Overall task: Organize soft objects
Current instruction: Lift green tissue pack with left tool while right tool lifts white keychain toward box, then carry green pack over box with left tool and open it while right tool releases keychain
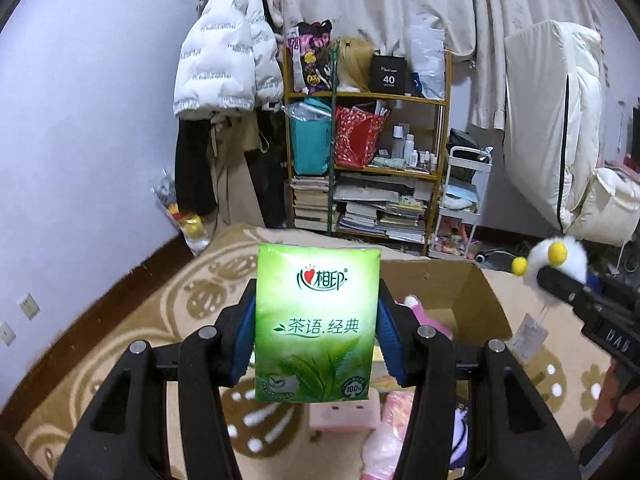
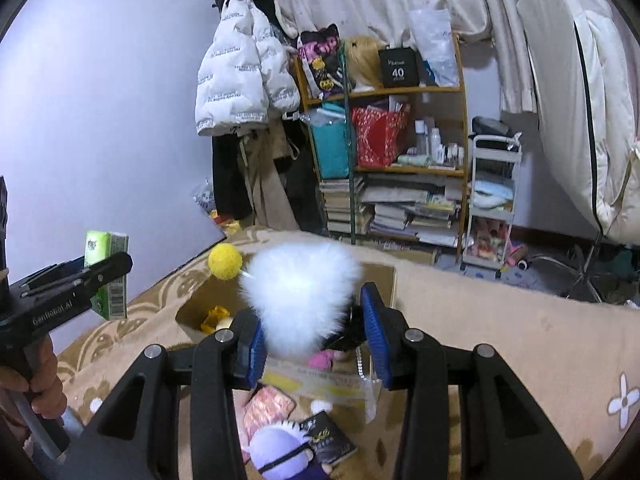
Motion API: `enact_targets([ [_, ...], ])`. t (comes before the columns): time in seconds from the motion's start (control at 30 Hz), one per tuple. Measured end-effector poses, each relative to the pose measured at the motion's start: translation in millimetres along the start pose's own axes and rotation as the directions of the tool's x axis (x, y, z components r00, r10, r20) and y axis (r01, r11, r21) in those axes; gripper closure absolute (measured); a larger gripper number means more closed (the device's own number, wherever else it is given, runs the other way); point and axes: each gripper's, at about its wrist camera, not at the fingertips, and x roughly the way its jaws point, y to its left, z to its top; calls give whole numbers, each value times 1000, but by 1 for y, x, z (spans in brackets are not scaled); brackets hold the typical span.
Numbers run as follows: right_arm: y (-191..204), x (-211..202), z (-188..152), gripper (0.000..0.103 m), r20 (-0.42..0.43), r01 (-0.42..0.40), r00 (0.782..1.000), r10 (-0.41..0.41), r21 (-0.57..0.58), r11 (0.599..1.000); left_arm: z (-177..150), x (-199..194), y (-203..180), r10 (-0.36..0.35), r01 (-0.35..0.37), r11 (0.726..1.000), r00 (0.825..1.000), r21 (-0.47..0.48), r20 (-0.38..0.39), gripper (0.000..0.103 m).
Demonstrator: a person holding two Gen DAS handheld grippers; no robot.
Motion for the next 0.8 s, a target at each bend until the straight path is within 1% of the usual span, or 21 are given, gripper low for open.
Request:
enact_targets([
  [0.1,-1,1,9,58,24,9,1000,-9,-8,1000,6,2,0,-11,11,1000,1000,-12,5,51],
  [0.23,-5,4,19,58,53,13,998,-13,-8,1000,12,4,-1,-41,41,999,999,1,16,51],
  [0.33,-9,7,25,58,72,29,997,-28,-15,999,15,7,-7,-38,37,999,999,30,34,51],
  [0.57,-15,17,32,58,94,14,996,-13,-10,1000,21,19,-20,-40,36,997,998,64,57,51],
  [0.63,-17,22,32,58,92,5,996,-3,-15,1000,18,25,-21,-42,39,997,998,69,51,51],
  [0.8,-17,40,26,58,67,-21,997,24,-37,999,11,45,-23,-49,48,996,999,75,8,51],
])
